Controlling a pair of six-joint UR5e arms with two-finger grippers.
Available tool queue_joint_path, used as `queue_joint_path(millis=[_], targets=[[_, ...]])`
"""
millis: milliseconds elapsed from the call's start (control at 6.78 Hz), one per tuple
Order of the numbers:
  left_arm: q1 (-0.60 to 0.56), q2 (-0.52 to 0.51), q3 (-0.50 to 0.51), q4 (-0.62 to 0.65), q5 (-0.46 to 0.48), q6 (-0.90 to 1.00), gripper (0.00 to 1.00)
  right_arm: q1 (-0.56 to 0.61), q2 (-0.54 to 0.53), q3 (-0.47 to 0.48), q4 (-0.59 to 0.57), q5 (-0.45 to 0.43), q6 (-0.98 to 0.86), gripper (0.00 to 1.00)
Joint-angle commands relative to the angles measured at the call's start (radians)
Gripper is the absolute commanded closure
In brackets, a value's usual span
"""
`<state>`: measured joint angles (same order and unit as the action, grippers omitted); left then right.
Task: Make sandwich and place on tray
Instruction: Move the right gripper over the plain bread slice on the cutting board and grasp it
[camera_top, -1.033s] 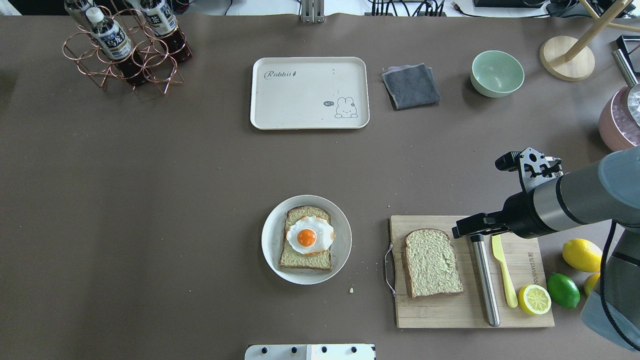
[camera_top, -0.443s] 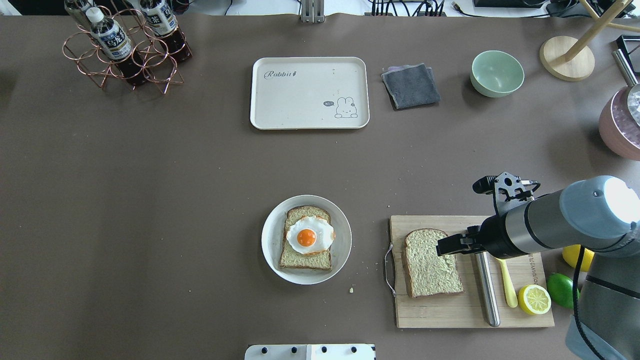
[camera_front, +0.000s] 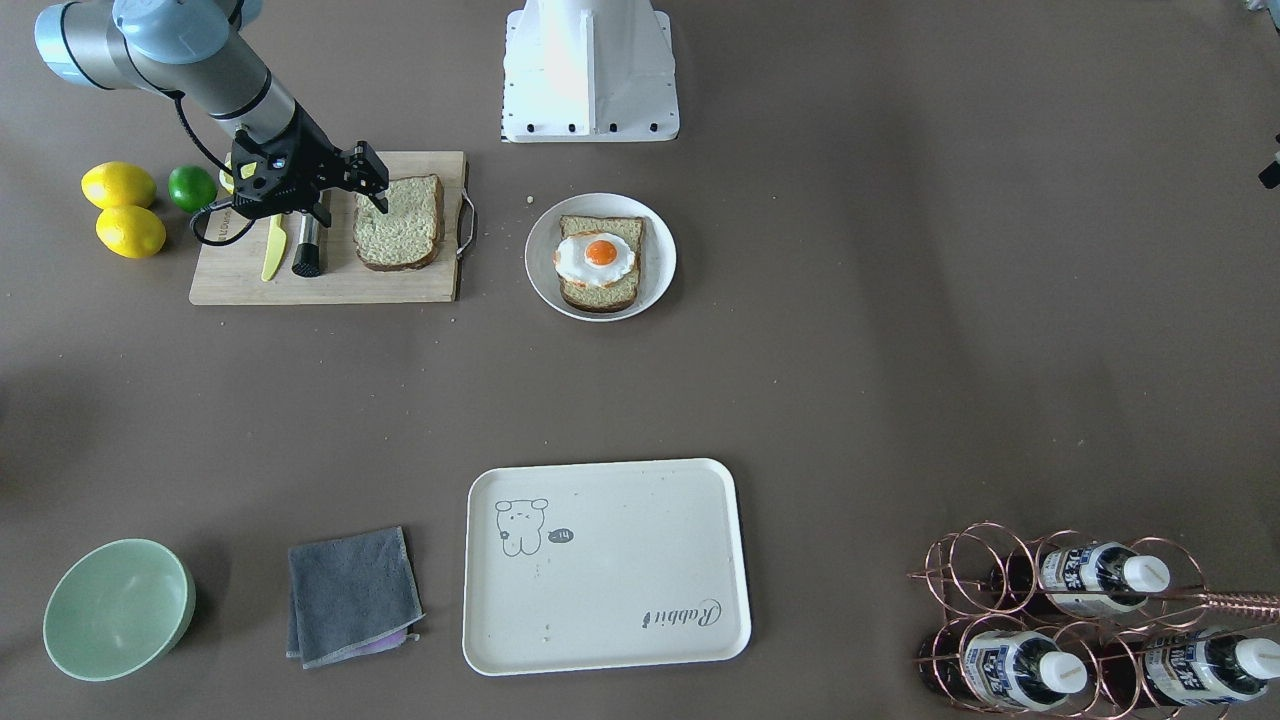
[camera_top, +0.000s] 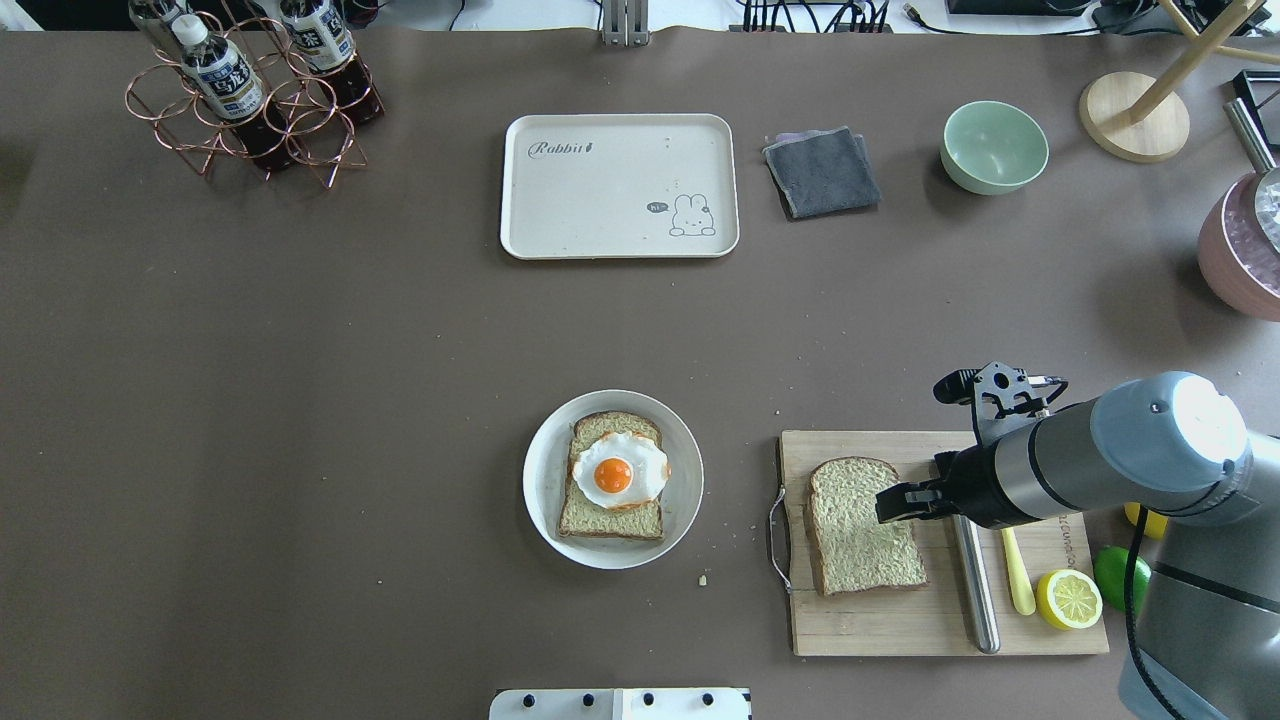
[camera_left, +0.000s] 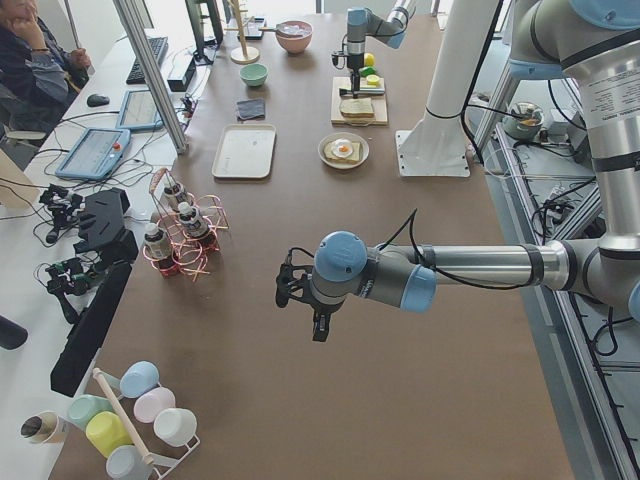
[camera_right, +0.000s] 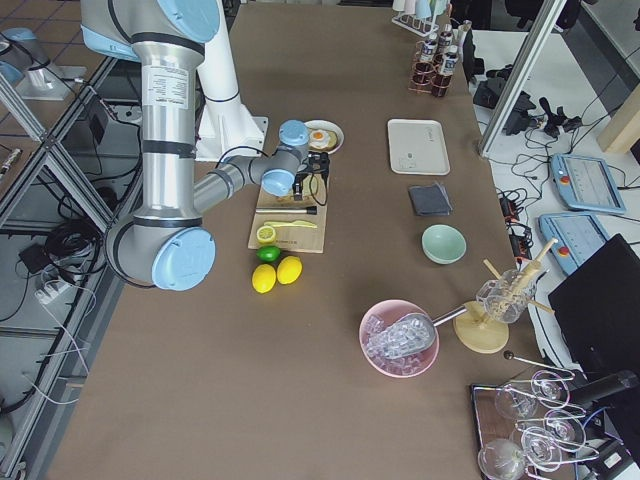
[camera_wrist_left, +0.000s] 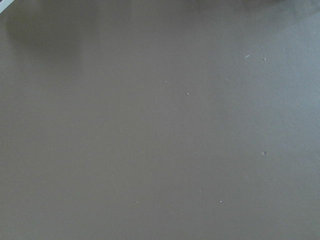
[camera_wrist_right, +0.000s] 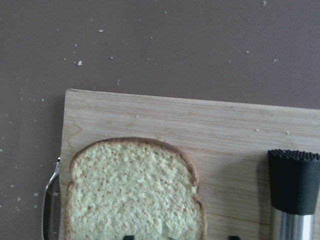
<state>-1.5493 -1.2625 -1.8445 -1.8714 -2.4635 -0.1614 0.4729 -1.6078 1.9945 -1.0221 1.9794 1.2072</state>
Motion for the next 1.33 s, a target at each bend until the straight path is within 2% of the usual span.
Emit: queue_joint_path(millis=[0, 148, 443, 738, 885, 1180], targets=[[0.000, 0.000, -0.004, -0.002, 0.000, -0.001, 0.03, -0.005, 0.003, -0.020, 0.011, 0.001, 0.000, 0.76], [-0.002, 0.000, -0.007, -0.008, 0.001, -0.006, 0.03, -0.007, 0.000, -0.025, 0.011, 0.001, 0.000, 0.77], [0.000, 0.002, -0.005, -0.037, 0.001, -0.036, 0.03, -0.005, 0.005, -0.022, 0.010, 0.010, 0.000, 0.73], [0.000, 0.003, -0.004, -0.040, 0.000, -0.038, 0.03, 0.006, 0.005, -0.020, 0.010, 0.012, -0.002, 0.59], [-0.002, 0.003, -0.004, -0.040, 0.000, -0.038, 0.03, 0.006, 0.005, -0.026, 0.010, 0.012, -0.002, 0.55], [-0.002, 0.009, -0.009, -0.041, 0.000, -0.038, 0.03, 0.006, 0.006, -0.037, 0.010, 0.010, -0.002, 0.55]])
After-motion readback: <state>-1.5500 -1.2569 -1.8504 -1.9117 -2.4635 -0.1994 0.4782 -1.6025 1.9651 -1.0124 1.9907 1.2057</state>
